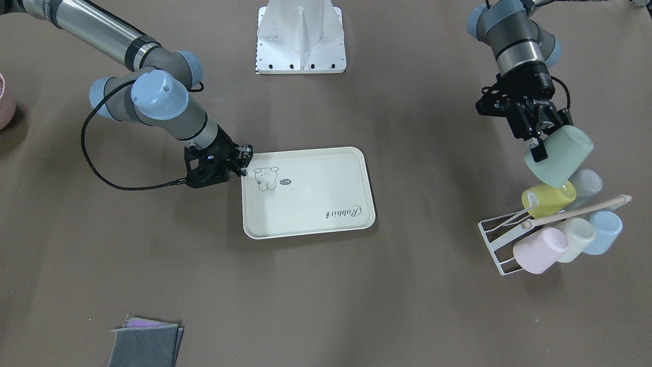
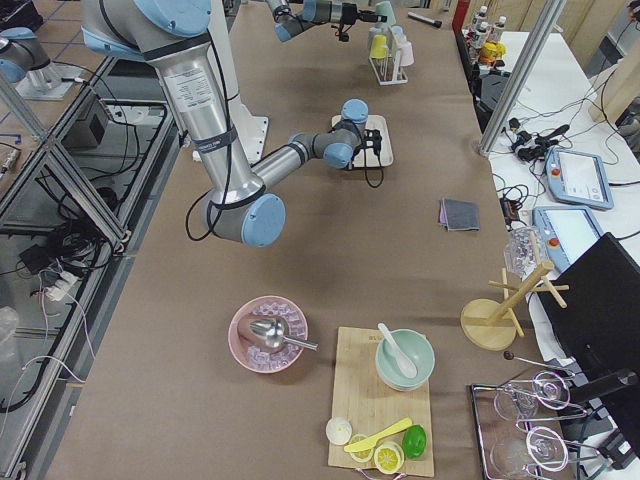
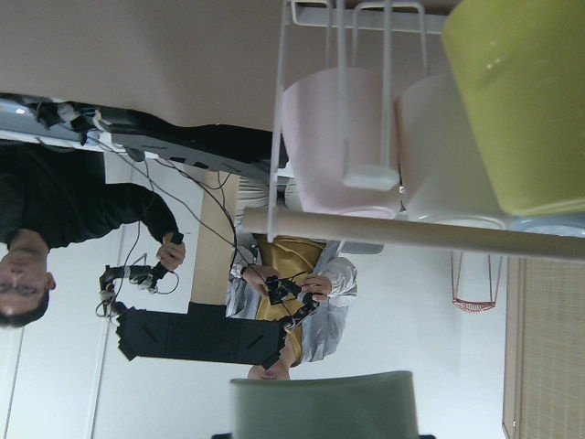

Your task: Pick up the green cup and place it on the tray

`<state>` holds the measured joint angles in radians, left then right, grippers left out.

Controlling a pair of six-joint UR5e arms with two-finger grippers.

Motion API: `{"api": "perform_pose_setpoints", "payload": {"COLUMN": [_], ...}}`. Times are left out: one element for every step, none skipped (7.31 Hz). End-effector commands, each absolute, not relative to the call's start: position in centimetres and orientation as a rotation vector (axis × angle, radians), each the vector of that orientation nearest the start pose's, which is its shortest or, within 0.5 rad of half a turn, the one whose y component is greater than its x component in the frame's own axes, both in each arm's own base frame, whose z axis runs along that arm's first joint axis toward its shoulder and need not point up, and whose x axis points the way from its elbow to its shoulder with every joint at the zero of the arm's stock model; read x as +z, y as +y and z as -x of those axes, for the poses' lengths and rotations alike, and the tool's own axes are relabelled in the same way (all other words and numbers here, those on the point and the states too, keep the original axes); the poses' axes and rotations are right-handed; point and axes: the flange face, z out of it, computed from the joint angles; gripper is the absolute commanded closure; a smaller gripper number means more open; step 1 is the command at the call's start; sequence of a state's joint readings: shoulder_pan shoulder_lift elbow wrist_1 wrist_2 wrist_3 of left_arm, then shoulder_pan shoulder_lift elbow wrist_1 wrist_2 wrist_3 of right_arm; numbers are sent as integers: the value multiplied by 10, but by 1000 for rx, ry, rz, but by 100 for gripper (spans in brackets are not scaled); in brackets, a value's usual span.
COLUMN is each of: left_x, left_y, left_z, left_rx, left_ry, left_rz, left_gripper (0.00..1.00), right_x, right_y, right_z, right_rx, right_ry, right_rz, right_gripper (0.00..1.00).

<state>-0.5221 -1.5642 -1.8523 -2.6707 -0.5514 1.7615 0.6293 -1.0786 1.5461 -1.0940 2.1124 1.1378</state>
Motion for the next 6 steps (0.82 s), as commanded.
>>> {"api": "perform_pose_setpoints", "payload": {"left_x": [380,378,379,377,375,364], "left_y": [-409,-409,-406,-404,-405,-406], "left_z": [-287,-293,-304,-314,-329,-341], "left_rx": [1331,1240,1135,1032,949,862], "left_ry": [-1111,-953,-685,-448,-235,-64], "left_rz": [-1236,-1332,-1452,-1519,-1564,-1590], "left_gripper": [90,91,96,100,100,100], "right_x": [333,335,337,337,339,340], "right_y": [-465,-465,-466,-466,-466,-469], "right_z": [502,502,501,501,500,497], "right_rx": [-73,-67,-49,-6,11,20], "right_ry": [-1038,-1036,-1033,-1033,-1031,-1030], "right_rz": [-29,-24,-15,10,18,16], "right_gripper": [100,100,96,62,4,0]}}
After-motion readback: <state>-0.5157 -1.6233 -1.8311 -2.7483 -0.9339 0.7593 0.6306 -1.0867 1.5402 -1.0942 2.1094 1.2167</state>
